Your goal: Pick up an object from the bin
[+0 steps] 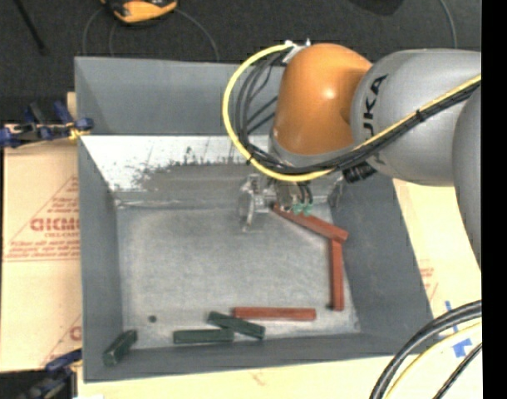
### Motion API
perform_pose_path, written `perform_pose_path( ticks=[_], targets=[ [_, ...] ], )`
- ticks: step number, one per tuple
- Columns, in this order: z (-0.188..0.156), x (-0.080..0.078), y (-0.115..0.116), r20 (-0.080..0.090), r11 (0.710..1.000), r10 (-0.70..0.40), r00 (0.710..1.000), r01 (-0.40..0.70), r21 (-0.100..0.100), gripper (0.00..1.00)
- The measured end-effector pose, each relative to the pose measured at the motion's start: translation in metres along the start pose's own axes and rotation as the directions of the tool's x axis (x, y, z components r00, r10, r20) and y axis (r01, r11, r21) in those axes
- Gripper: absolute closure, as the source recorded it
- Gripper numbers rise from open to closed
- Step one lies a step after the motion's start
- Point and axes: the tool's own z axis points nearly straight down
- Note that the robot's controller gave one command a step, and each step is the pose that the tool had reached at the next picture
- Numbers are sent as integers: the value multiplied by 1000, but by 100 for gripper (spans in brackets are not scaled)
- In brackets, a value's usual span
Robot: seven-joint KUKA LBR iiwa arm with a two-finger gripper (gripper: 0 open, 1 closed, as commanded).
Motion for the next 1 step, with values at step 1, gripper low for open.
perform_pose_path(
  ticks=[1],
  targets=[
    [0, 0, 0, 0, 1000, 1, 1000, -1, 0, 100]
  ],
)
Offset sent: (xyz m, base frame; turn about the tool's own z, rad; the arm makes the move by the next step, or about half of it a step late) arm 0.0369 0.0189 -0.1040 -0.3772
